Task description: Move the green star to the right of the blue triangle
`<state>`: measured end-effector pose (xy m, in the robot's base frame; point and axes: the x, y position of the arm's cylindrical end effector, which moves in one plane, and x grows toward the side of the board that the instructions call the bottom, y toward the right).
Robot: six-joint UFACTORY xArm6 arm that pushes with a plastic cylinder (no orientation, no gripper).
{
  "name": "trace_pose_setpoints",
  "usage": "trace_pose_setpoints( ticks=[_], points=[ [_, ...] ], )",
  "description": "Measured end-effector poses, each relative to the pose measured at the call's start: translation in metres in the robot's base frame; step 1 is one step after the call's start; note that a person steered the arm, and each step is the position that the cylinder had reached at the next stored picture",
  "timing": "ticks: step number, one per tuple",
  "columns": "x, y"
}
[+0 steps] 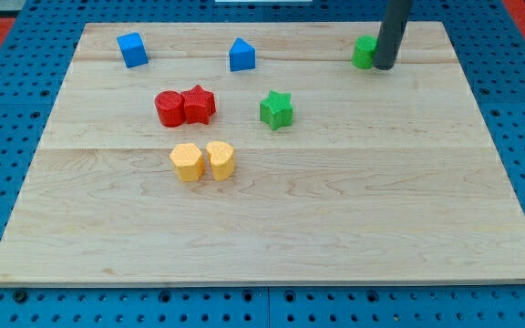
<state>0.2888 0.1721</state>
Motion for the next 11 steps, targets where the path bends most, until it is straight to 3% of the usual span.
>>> trace_pose_setpoints(
  ticks=[2,3,4,7,9,11],
  points=[
    [0.115,-0.005],
    [0.124,-0.05],
    [0.114,-0.111],
    [0.119,-0.166],
    [0.043,-0.167],
    [0.056,-0.142]
  ],
)
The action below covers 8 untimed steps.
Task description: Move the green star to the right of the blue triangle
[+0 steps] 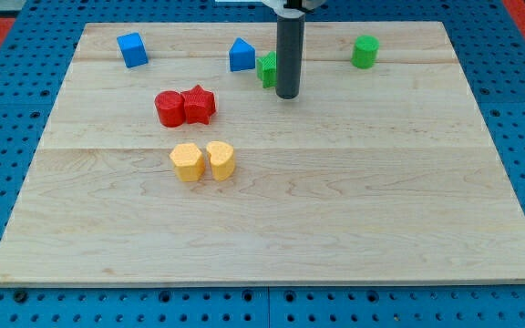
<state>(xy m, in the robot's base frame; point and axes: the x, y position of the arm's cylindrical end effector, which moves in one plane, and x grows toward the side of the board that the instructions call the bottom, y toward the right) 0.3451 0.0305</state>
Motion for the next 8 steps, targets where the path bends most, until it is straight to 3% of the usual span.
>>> trace_pose_setpoints(
  ticks=[2,6,8],
  points=[
    [-0.017,-0.053],
    [-0.038,-0.052],
    [-0.023,-0.011]
  ],
)
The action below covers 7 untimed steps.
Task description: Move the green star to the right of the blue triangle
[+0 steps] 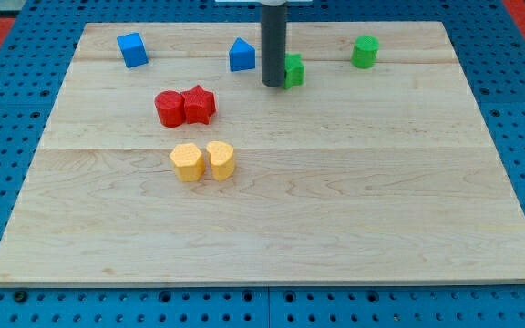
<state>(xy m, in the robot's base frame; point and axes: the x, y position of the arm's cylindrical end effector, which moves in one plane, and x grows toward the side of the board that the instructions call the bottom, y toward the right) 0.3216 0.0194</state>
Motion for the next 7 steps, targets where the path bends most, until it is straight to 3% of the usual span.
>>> trace_pose_setpoints(
  ticks=[3,6,7],
  points=[
    [0.004,0.035],
    [-0.04,0.035],
    [-0.033,0.043]
  ],
)
